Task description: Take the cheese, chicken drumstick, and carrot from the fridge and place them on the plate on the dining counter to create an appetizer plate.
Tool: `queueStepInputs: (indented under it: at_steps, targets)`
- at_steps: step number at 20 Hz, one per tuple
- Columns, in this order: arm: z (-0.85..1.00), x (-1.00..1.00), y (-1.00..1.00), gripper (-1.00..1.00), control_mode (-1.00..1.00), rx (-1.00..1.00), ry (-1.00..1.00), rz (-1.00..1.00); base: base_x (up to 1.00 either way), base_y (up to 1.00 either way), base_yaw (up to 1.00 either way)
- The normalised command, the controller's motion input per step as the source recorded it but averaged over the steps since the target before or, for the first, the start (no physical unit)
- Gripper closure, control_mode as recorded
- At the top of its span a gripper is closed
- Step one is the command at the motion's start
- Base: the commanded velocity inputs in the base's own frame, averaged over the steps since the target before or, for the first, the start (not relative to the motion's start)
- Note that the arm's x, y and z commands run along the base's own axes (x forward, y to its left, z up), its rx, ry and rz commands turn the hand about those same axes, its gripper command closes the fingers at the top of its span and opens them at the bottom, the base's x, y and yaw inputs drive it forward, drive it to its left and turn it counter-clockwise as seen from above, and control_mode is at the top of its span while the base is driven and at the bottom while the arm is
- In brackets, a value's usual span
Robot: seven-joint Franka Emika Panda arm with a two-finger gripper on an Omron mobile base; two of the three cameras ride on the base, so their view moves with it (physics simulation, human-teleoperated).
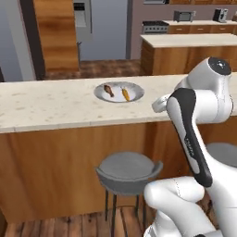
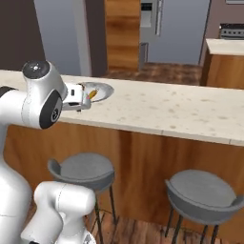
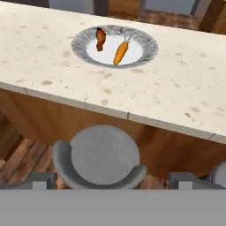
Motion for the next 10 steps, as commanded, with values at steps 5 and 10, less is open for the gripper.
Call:
queueStepInputs:
  at_steps: [5,10]
  targets:
    - [0.0,0.0,0.0,-1.0,1.0,0.0,0.0,0.0,-0.98,-0.92,-0.22]
    - [0.0,0.0,0.0,-1.0,1.0,0.0,0.0,0.0,-0.56,-0.92,-0.23]
